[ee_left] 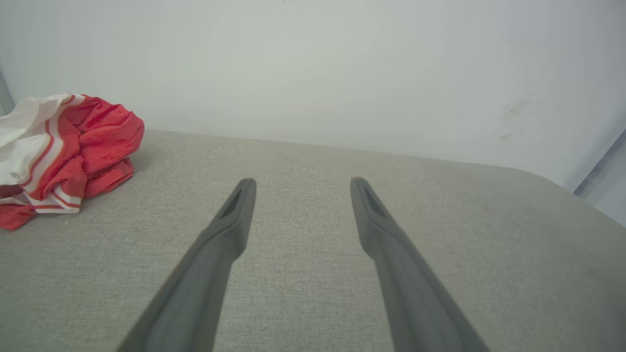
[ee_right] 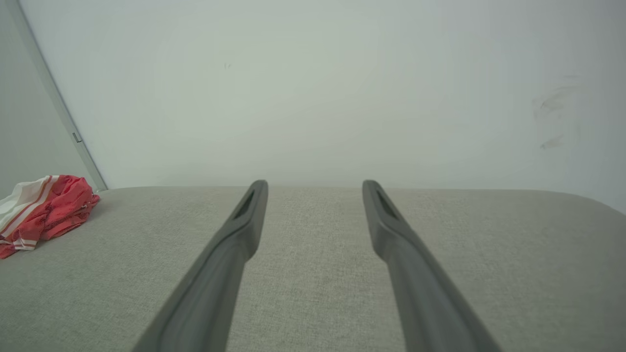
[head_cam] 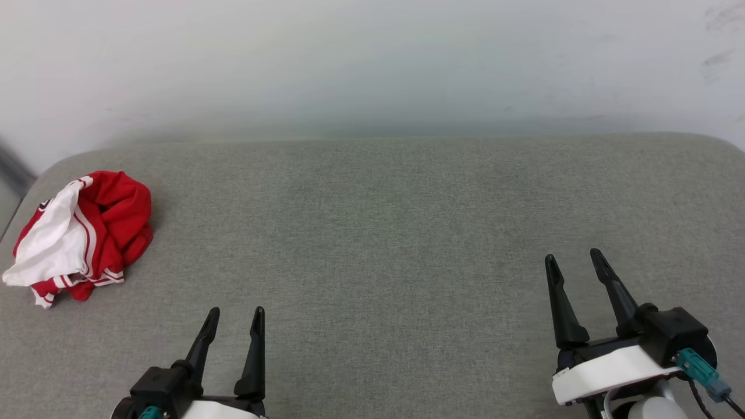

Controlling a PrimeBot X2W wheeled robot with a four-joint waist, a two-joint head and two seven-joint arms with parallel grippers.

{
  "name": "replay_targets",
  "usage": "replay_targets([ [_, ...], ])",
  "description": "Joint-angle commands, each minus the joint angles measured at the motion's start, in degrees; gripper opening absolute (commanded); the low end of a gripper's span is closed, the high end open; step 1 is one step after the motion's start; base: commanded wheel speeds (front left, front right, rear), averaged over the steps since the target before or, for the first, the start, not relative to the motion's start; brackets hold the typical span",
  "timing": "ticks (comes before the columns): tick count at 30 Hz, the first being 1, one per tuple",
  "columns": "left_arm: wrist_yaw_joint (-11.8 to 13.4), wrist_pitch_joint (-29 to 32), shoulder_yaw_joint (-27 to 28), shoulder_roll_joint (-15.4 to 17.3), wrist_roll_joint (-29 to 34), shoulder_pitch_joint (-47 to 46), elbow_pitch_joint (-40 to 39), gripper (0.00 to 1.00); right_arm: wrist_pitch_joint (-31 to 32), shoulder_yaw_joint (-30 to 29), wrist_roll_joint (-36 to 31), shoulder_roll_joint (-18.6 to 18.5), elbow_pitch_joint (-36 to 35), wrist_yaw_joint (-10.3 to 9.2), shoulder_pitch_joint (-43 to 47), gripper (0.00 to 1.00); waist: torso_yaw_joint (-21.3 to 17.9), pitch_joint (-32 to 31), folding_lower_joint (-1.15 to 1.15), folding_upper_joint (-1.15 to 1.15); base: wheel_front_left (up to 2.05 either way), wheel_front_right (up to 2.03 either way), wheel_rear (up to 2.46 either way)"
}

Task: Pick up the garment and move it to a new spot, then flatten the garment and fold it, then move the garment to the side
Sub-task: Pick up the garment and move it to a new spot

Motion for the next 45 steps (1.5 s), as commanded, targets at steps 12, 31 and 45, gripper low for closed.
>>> replay_targets([
  [12,0.4,-0.2,1.6,0.0,0.1,0.0,0.2,1.00,-0.1,1.8,-0.2,0.0,-0.2,-0.02,1.3,1.00,8.4,-0.3,0.00,0.00,0.00,0.00,0.00],
  [31,0.1,-0.2,3.1,0.0,1.7,2.5,-0.7,1.00,-0.1,5.4,1.0,0.0,0.8,-0.02,2.7,1.00,22.7,-2.4,0.00,0.00,0.00,0.00,0.00],
  [45,-0.3,-0.2,3.1,0.0,2.3,3.4,-1.2,1.00,-0.1,6.3,2.0,0.0,1.1,-0.02,2.7,1.00,26.3,-2.6,0.00,0.00,0.00,0.00,0.00],
])
